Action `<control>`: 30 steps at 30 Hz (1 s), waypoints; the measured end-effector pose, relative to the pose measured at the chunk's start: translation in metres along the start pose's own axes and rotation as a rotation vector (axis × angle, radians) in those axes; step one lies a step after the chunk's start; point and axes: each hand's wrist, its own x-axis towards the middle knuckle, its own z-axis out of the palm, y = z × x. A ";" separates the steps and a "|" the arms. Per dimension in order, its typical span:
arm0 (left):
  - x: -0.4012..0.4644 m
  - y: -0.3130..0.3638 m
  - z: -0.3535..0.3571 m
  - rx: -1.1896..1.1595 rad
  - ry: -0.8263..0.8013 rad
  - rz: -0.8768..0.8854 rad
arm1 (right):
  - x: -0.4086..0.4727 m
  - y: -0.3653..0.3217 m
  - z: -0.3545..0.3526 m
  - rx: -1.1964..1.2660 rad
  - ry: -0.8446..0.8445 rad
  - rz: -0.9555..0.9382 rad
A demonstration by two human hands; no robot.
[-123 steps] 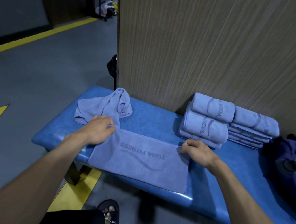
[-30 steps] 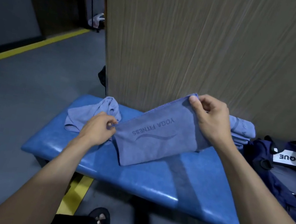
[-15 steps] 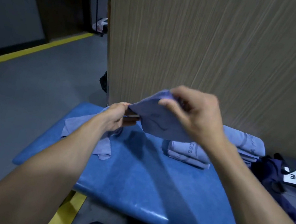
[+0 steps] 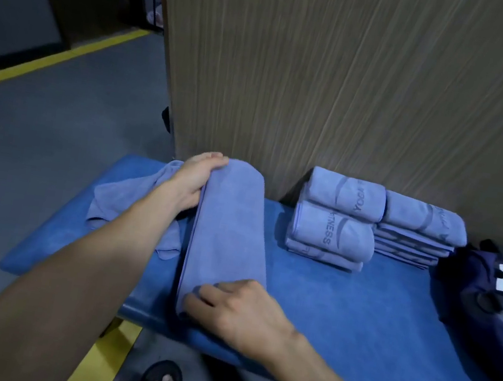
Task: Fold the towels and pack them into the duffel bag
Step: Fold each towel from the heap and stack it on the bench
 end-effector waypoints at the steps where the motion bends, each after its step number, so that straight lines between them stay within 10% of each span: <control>1: 0.005 -0.010 -0.004 0.163 0.077 0.030 | 0.002 0.000 0.005 0.025 -0.013 0.002; 5: 0.018 -0.038 -0.019 0.709 0.235 0.139 | 0.004 -0.011 0.024 0.041 -0.026 0.017; 11: -0.007 -0.023 -0.021 1.306 0.053 0.454 | -0.003 -0.025 0.018 -0.036 -0.045 0.102; 23: -0.192 -0.068 -0.049 1.281 -0.392 0.616 | -0.060 -0.034 -0.003 -0.120 -0.073 0.382; 30: -0.218 -0.105 -0.064 1.600 -0.359 0.757 | -0.072 -0.025 0.002 -0.097 -0.010 0.460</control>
